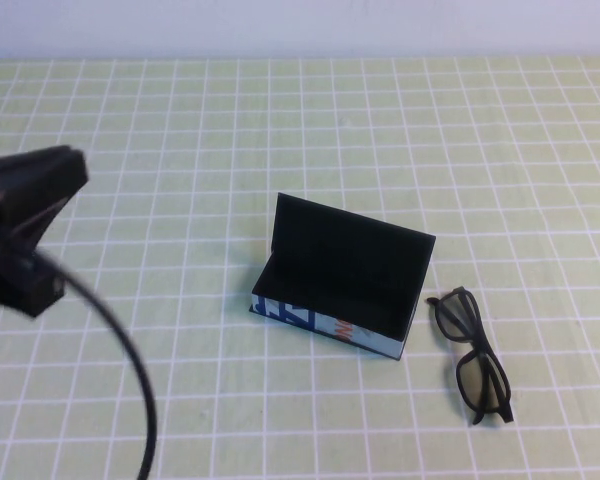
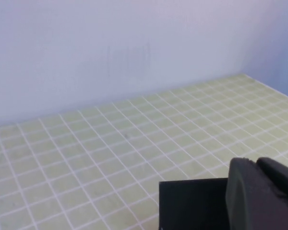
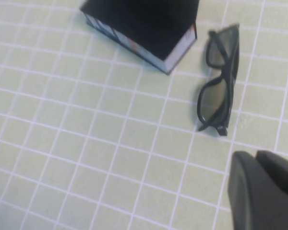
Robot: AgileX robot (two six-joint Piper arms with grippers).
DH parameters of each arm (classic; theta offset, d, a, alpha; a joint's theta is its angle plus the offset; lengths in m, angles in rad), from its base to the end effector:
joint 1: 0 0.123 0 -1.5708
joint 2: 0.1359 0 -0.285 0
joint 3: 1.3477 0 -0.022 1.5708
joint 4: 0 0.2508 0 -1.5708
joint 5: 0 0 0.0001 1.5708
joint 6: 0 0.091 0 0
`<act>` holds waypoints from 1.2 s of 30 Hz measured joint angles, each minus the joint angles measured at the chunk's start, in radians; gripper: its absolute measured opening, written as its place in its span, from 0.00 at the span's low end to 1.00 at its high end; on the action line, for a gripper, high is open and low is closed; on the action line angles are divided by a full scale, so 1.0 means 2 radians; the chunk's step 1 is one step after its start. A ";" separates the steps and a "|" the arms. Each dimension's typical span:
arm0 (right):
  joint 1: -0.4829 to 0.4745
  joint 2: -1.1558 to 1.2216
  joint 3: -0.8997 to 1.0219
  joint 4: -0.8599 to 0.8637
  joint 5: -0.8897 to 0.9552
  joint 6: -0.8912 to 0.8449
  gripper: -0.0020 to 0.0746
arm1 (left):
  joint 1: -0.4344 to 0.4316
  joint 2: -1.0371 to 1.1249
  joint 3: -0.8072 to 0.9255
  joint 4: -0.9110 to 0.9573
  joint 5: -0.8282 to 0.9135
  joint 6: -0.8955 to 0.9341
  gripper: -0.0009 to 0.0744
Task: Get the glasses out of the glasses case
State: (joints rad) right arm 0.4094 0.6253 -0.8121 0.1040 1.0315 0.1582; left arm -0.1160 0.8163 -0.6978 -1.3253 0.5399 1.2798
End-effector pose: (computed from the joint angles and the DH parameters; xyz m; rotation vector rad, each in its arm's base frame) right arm 0.0840 0.0453 0.3464 -0.2780 2.3427 0.4117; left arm 0.1573 -0.0641 0.3555 0.4759 1.6882 -0.5444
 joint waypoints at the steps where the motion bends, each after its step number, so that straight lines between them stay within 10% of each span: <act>1: 0.000 -0.013 0.004 0.000 -0.001 -0.002 0.02 | 0.000 -0.034 0.020 -0.001 -0.013 0.000 0.01; 20: 0.000 -0.055 0.251 0.025 -0.542 -0.079 0.01 | 0.000 -0.346 0.337 -0.013 -0.203 -0.021 0.01; 36: 0.000 -0.055 0.339 0.026 -0.569 -0.083 0.01 | 0.000 -0.346 0.361 -0.016 -0.213 -0.019 0.01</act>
State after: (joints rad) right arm 0.4094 0.5150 -0.1338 0.1559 -0.1063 -0.0072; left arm -0.1160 0.1249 0.0250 -1.3568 0.1143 1.2412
